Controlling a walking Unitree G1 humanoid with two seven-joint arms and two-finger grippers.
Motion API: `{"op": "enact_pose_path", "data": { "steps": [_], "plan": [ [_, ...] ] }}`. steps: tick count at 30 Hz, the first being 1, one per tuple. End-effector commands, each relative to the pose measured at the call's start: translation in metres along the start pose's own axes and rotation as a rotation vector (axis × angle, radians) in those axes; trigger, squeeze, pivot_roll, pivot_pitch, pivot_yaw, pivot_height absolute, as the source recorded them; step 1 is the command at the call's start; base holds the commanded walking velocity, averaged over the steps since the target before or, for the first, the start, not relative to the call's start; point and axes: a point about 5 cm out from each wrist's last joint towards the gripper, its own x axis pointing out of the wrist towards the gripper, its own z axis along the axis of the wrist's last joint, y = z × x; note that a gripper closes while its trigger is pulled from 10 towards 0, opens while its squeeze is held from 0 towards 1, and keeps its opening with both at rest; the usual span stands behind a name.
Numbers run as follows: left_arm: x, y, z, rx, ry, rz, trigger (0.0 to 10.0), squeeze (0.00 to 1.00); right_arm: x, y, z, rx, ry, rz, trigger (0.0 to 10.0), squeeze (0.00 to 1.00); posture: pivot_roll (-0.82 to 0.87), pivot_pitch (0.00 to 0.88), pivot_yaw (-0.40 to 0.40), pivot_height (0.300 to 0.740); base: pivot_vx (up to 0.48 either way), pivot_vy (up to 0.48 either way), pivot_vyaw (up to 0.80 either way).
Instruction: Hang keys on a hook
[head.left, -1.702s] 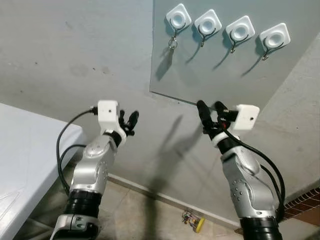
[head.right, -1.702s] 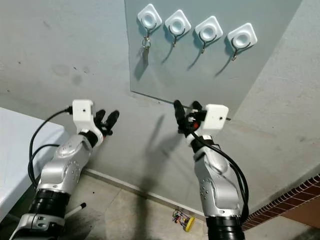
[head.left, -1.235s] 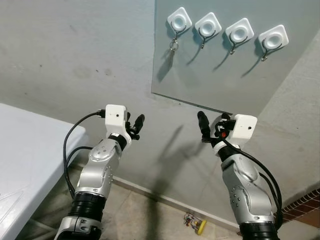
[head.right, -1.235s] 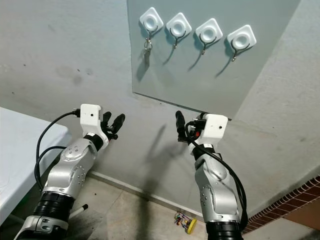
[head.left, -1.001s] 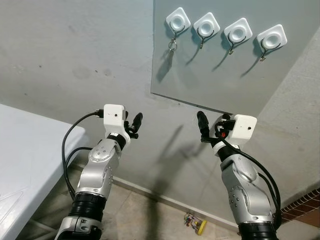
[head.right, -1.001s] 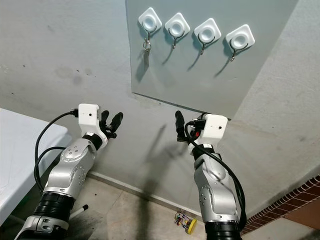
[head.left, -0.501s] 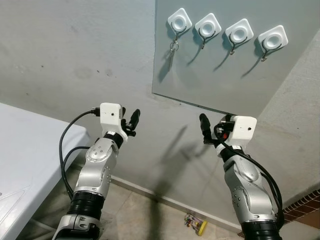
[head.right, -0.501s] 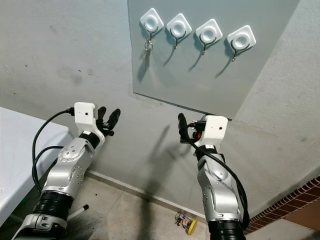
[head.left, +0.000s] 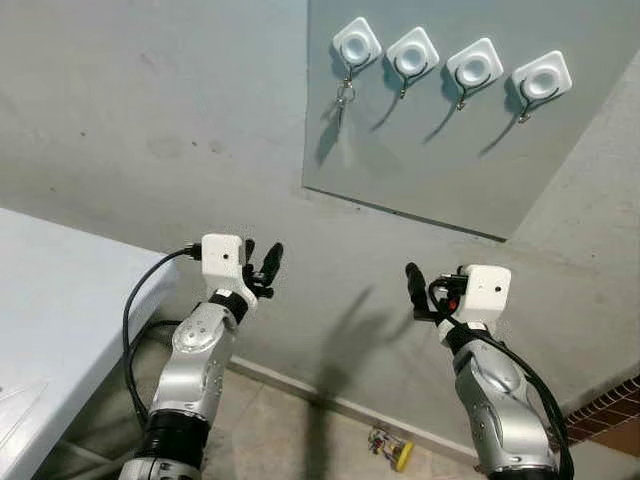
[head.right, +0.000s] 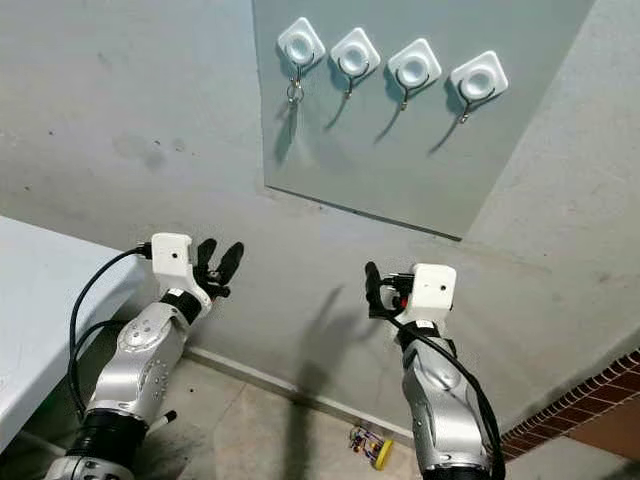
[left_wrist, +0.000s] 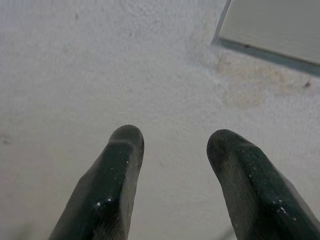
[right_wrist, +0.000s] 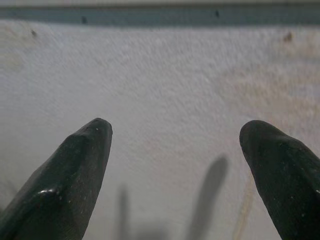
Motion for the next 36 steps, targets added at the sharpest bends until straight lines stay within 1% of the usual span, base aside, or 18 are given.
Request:
{"op": "enact_pose_path", "data": {
  "steps": [1, 3, 5, 7, 8, 9, 10, 13, 15, 17, 25, 29, 36],
  "plan": [
    [-0.003, -0.001, 0.001, -0.002, -0.013, -0.001, 10.0, 0.00, -0.003, 0.000, 0.007, -0.019, -0.038, 0.006, 10.0, 0.00, -0.07, 0.024, -0.016, 0.740, 0.000, 0.000, 0.00],
    [-0.005, 0.000, 0.004, 0.006, -0.028, 0.008, 10.0, 0.00, -0.005, 0.000, 0.009, -0.020, -0.053, 0.002, 10.0, 0.00, -0.07, 0.021, -0.017, 0.740, 0.000, 0.000, 0.00],
    [-0.010, 0.002, 0.008, -0.005, -0.042, 0.026, 10.0, 0.00, -0.012, 0.000, 0.014, -0.018, -0.072, -0.002, 10.0, 0.00, -0.07, 0.020, -0.014, 0.740, 0.000, 0.000, 0.00],
    [-0.021, 0.003, 0.014, -0.028, -0.072, 0.042, 10.0, 0.00, -0.024, 0.002, 0.019, -0.013, -0.096, 0.012, 10.0, 0.00, -0.07, 0.023, -0.014, 0.740, 0.000, 0.000, 0.00],
    [-0.027, 0.004, 0.015, -0.028, -0.075, 0.058, 10.0, 0.00, -0.030, 0.004, 0.018, -0.033, -0.091, 0.020, 10.0, 0.00, -0.07, 0.026, -0.015, 0.740, 0.000, 0.000, 0.00],
    [-0.027, 0.004, 0.015, -0.028, -0.075, 0.058, 10.0, 0.00, -0.030, 0.004, 0.018, -0.033, -0.091, 0.020, 10.0, 0.00, -0.07, 0.026, -0.015, 0.740, 0.000, 0.000, 0.00],
    [-0.030, 0.004, 0.014, -0.037, -0.076, 0.068, 10.0, 0.00, -0.033, 0.005, 0.015, -0.057, -0.081, 0.025, 10.0, 0.00, -0.07, 0.025, -0.016, 0.740, 0.000, 0.000, 0.00],
    [-0.033, 0.001, 0.013, -0.041, -0.070, 0.065, 10.0, 0.00, -0.034, 0.006, 0.014, -0.057, -0.070, 0.027, 10.0, 0.00, -0.07, 0.026, -0.016, 0.740, 0.000, 0.000, 0.00],
    [-0.034, -0.001, 0.011, -0.039, -0.060, 0.063, 10.0, 0.00, -0.031, 0.006, 0.017, -0.094, -0.082, 0.035, 10.0, 0.00, -0.07, 0.024, -0.017, 0.740, 0.000, 0.000, 0.40],
    [-0.034, -0.001, 0.013, -0.042, -0.058, 0.063, 10.0, 0.00, -0.030, 0.007, 0.020, -0.081, -0.084, 0.041, 10.0, 0.00, -0.07, 0.029, -0.018, 0.740, 0.000, 0.000, 0.80],
    [-0.031, 0.003, 0.017, -0.032, -0.060, 0.083, 10.0, 0.00, -0.027, 0.006, 0.024, -0.095, -0.092, 0.038, 10.0, 0.00, -0.07, 0.031, -0.022, 0.740, 0.000, 0.000, 0.80],
    [-0.031, 0.001, 0.018, -0.015, -0.059, 0.077, 10.0, 0.00, -0.027, 0.005, 0.024, -0.101, -0.087, 0.034, 10.0, 0.00, -0.07, 0.035, -0.023, 0.740, 0.000, 0.000, 0.80],
    [-0.029, -0.001, 0.017, -0.025, -0.055, 0.073, 10.0, 0.00, -0.028, 0.005, 0.024, -0.099, -0.085, 0.041, 10.0, 0.00, -0.08, 0.043, -0.023, 0.740, 0.000, 0.000, 0.80]
  ]
}}
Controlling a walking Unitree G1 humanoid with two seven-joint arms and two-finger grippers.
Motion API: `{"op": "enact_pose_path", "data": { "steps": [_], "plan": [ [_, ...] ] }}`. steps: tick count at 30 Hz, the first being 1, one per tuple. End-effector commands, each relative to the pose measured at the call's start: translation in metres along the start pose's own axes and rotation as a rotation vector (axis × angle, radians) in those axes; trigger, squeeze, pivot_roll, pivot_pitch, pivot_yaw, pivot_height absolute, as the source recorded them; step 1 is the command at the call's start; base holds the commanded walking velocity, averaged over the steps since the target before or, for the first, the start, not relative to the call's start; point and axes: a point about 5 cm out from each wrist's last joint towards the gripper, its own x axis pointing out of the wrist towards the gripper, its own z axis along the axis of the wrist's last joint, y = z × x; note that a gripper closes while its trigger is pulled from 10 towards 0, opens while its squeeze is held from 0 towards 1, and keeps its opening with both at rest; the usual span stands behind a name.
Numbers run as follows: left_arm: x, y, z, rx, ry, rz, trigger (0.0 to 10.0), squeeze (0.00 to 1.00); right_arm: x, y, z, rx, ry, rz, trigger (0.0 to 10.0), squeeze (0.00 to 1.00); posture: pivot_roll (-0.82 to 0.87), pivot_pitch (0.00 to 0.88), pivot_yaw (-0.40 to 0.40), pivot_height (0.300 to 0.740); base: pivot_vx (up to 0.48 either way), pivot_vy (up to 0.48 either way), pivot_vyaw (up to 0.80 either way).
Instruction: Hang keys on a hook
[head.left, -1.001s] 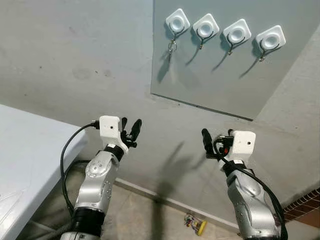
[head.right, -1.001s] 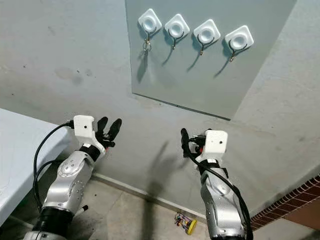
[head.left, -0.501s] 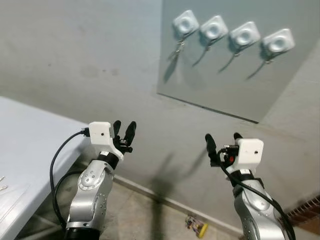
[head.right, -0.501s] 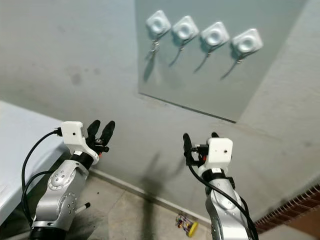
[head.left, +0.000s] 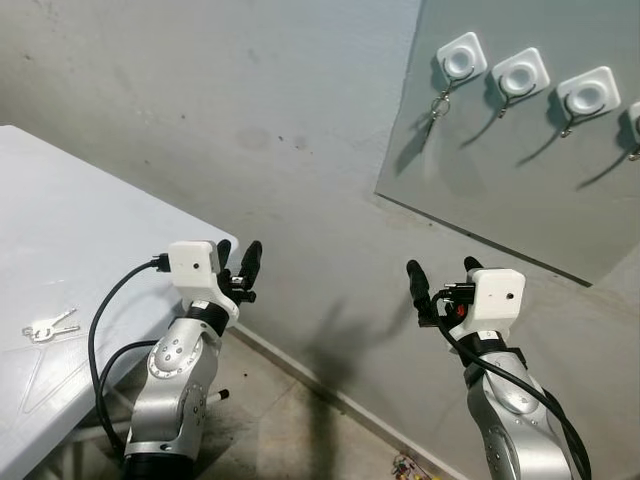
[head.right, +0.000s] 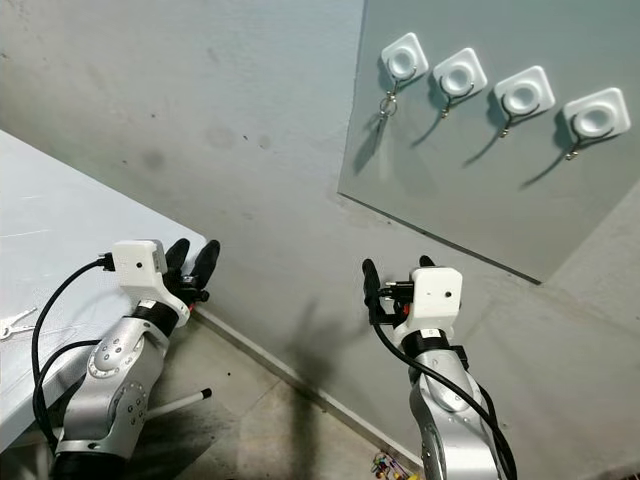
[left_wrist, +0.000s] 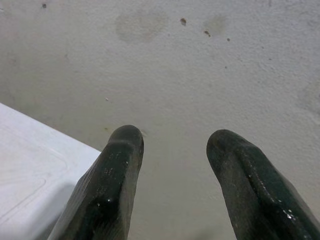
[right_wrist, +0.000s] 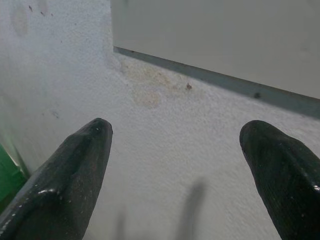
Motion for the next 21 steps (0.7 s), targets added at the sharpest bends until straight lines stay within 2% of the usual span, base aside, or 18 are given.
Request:
{"op": "enact_pose_path", "data": {
  "steps": [1, 21],
  "plan": [
    [0.0022, -0.0031, 0.0032, 0.005, -0.003, -0.009, 10.0, 0.00, -0.0008, -0.0012, 0.0040, -0.009, -0.008, 0.005, 10.0, 0.00, -0.08, 0.043, -0.023, 0.740, 0.000, 0.000, 0.80],
    [0.0035, -0.0045, 0.0027, 0.026, 0.009, -0.002, 10.0, 0.00, 0.0004, -0.0012, 0.0037, -0.014, 0.001, 0.028, 10.0, 0.00, -0.07, 0.051, -0.027, 0.740, -0.024, 0.022, 0.80]
  ]
}}
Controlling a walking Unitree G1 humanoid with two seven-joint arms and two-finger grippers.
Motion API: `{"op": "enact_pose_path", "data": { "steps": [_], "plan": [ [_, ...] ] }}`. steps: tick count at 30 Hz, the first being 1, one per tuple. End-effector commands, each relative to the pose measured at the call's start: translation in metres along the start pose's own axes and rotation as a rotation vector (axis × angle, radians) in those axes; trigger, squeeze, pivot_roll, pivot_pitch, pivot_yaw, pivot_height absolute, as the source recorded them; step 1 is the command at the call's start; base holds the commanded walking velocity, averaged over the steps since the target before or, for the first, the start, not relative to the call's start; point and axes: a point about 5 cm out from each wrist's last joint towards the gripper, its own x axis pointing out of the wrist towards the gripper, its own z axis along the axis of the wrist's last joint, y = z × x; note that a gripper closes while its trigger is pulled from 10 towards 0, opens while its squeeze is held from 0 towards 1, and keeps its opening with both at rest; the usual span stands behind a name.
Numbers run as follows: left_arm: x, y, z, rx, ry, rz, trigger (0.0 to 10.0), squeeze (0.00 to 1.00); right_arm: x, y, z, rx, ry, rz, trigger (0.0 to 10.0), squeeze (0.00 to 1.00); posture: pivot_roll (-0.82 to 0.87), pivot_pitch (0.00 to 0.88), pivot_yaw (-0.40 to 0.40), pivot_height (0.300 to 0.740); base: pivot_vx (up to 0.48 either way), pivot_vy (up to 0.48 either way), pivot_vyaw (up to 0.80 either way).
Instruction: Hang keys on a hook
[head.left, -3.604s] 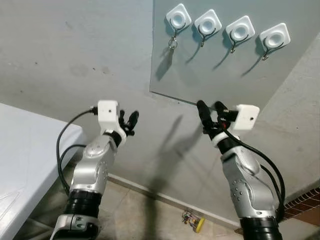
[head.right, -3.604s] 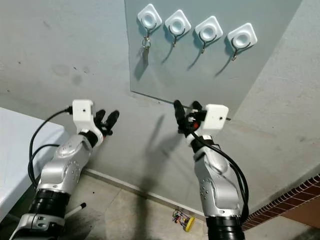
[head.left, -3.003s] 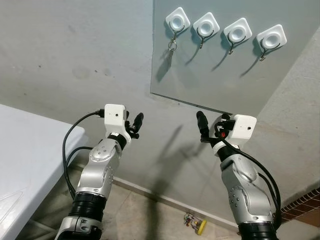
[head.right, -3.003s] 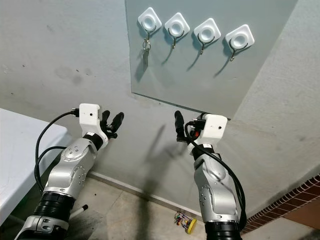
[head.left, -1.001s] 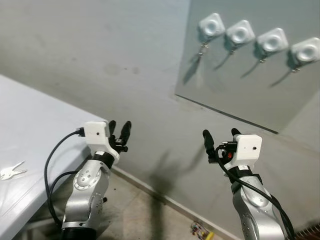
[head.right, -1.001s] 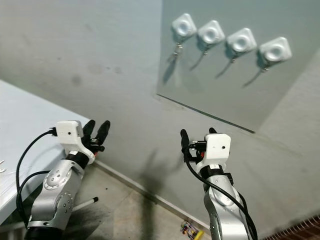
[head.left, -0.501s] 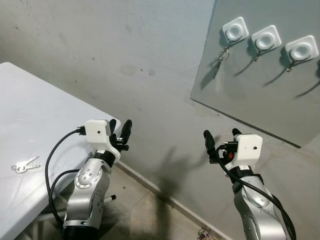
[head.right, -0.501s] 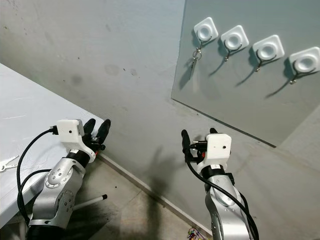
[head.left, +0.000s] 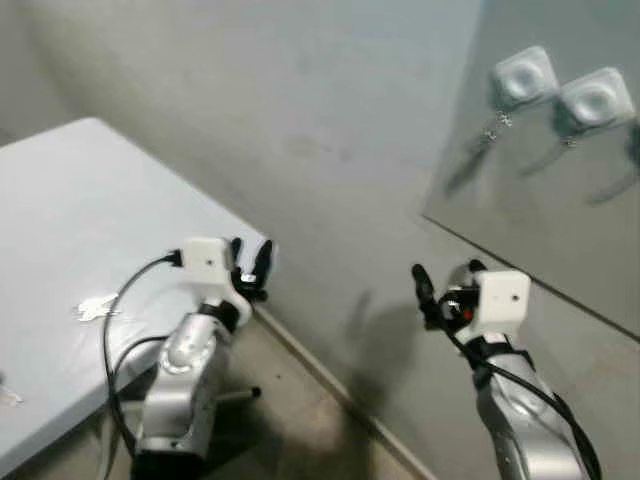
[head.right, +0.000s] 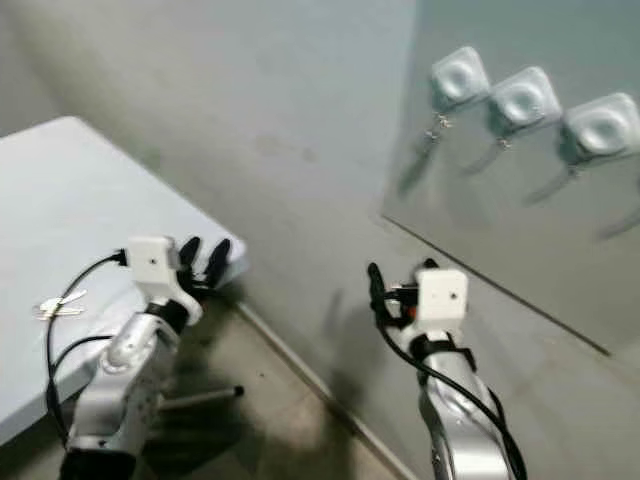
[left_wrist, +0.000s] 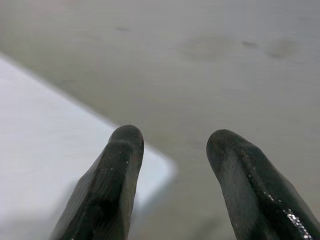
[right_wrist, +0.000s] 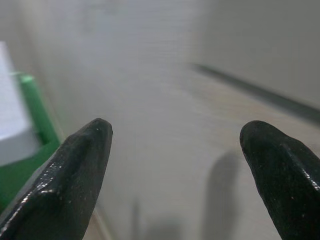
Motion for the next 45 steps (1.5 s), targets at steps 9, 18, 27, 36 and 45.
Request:
{"op": "enact_pose_path", "data": {
  "steps": [9, 18, 27, 36, 45],
  "plan": [
    [-0.0018, 0.0072, 0.0018, 0.021, -0.001, 0.028, 10.0, 0.00, 0.0010, 0.0063, 0.0040, 0.003, -0.012, 0.033, 10.0, 0.00, -0.08, 0.043, -0.026, 0.740, 0.000, 0.000, 0.80],
    [-0.0006, 0.0054, 0.0002, 0.029, 0.008, 0.015, 10.0, 0.00, 0.0018, 0.0074, 0.0047, -0.002, -0.014, 0.045, 10.0, 0.00, -0.08, 0.031, -0.030, 0.740, 0.000, 0.000, 0.80],
    [-0.0010, 0.0051, -0.0033, 0.017, 0.025, 0.012, 10.0, 0.00, 0.0038, 0.0070, 0.0063, 0.019, -0.018, 0.064, 10.0, 0.00, -0.07, 0.020, -0.038, 0.740, 0.000, 0.000, 0.80],
    [-0.0017, 0.0073, -0.0050, 0.004, 0.036, 0.021, 10.0, 0.00, 0.0031, 0.0099, 0.0071, 0.061, -0.024, 0.090, 10.0, 0.00, -0.07, 0.018, -0.042, 0.740, 0.000, 0.161, 0.05],
    [-0.0005, 0.0103, -0.0048, -0.002, 0.037, 0.034, 10.0, 0.00, 0.0025, 0.0124, 0.0066, 0.076, -0.023, 0.107, 10.0, 0.00, -0.07, 0.015, -0.044, 0.740, 0.000, 0.425, 0.00]
  ]
}}
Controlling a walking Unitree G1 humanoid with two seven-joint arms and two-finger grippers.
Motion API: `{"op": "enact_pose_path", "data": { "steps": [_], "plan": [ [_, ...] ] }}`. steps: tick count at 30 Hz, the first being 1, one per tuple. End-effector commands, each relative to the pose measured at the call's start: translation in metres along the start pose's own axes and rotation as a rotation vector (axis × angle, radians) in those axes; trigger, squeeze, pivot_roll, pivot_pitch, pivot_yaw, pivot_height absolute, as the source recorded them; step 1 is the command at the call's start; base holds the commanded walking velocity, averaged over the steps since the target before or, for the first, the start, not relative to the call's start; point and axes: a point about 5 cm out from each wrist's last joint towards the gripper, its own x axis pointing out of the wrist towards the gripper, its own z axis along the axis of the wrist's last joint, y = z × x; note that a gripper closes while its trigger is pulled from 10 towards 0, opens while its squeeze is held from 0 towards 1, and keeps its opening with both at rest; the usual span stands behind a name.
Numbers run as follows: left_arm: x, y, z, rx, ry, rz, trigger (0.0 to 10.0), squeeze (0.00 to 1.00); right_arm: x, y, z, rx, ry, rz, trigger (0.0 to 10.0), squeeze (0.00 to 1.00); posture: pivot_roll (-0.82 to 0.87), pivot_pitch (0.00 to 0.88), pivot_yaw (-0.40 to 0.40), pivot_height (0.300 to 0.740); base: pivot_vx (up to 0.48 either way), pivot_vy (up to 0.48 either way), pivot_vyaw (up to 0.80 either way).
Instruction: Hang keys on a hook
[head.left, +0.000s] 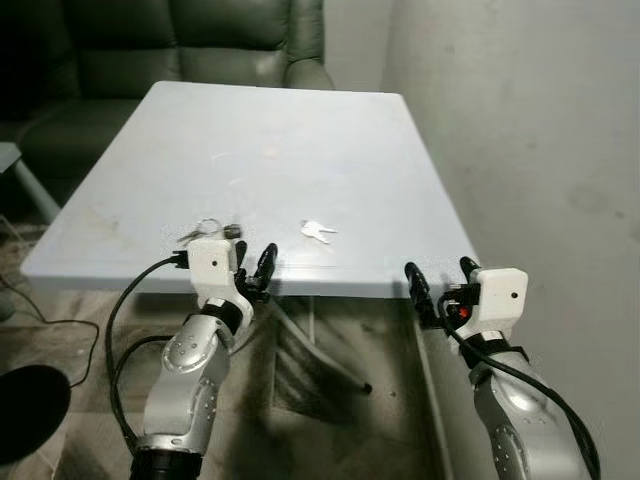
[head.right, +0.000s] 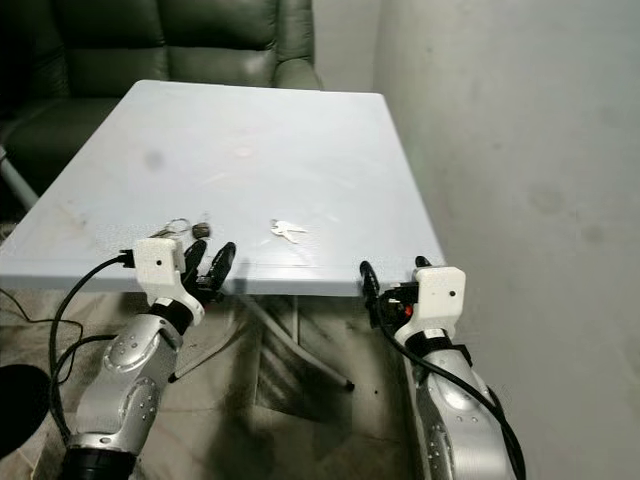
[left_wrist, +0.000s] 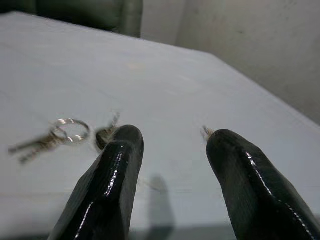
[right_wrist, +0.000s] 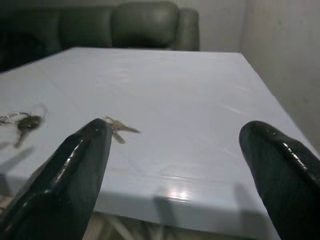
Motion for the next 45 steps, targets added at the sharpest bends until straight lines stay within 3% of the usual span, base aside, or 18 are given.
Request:
{"op": "enact_pose_path", "data": {
  "steps": [1, 21, 24, 31, 45],
  "plan": [
    [0.0026, -0.0097, -0.0007, -0.010, 0.002, -0.025, 10.0, 0.00, -0.0039, -0.0081, 0.0017, -0.004, -0.001, -0.021, 10.0, 0.00, -0.07, 0.015, -0.044, 0.740, 0.000, 0.420, 0.00],
    [0.0038, -0.0087, -0.0009, -0.005, 0.009, -0.020, 10.0, 0.00, -0.0034, -0.0079, 0.0011, 0.013, 0.000, -0.022, 10.0, 0.00, -0.06, 0.025, -0.046, 0.740, 0.000, 0.425, 0.00],
    [0.0047, -0.0085, -0.0004, -0.004, 0.008, -0.020, 10.0, 0.00, -0.0019, -0.0087, 0.0019, -0.062, 0.003, -0.022, 10.0, 0.00, -0.06, 0.028, -0.045, 0.740, 0.000, 0.428, 0.00],
    [0.0053, -0.0091, 0.0001, -0.004, 0.007, -0.020, 10.0, 0.00, -0.0018, -0.0065, 0.0040, -0.013, -0.018, -0.020, 10.0, 0.00, -0.06, 0.033, -0.044, 0.740, 0.000, 0.425, 0.57],
    [0.0071, -0.0081, 0.0014, -0.004, 0.008, -0.007, 10.0, 0.00, -0.0020, -0.0118, 0.0054, 0.007, -0.018, -0.039, 10.0, 0.00, -0.07, 0.055, -0.039, 0.740, 0.000, 0.422, 0.00]
  ]
}}
